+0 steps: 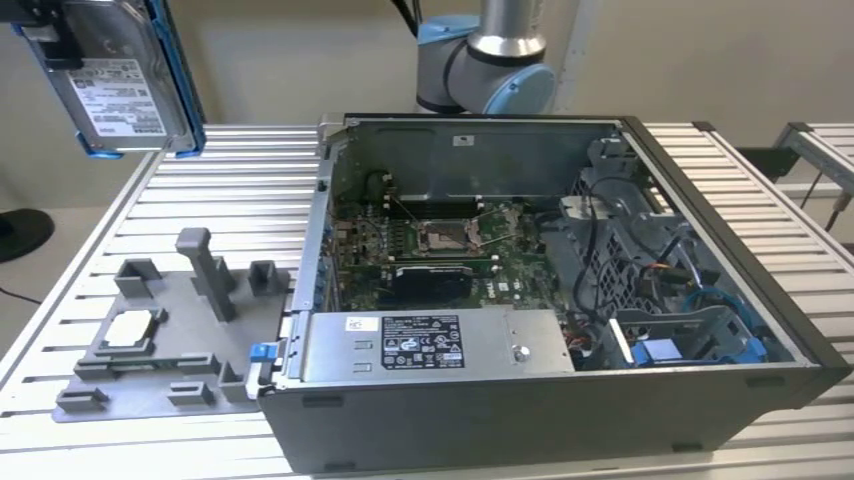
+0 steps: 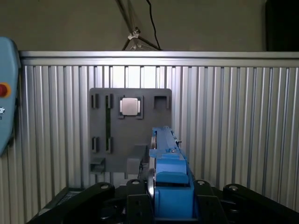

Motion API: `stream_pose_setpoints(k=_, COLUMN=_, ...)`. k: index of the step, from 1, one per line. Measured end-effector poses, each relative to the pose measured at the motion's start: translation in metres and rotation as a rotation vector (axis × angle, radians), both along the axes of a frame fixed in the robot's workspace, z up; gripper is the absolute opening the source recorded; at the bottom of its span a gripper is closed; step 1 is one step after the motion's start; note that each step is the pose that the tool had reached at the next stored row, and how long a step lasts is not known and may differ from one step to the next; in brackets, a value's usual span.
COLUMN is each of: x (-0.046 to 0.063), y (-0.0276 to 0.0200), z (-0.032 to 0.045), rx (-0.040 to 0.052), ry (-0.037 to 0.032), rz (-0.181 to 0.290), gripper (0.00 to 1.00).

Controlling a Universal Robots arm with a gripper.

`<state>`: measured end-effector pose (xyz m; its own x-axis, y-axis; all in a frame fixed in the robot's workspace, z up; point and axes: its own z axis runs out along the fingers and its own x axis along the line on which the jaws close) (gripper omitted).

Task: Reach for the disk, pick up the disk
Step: 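Pick up the disk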

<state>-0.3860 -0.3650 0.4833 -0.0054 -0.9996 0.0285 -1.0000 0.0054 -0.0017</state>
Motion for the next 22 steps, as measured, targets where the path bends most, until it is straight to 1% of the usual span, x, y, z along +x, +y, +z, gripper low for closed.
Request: stream_pose_setpoints(k=22, x=0.075, y=0.0000, z=0.0000, rx=0.0000, ry=-0.0001, rz=0.000, gripper=0.00)
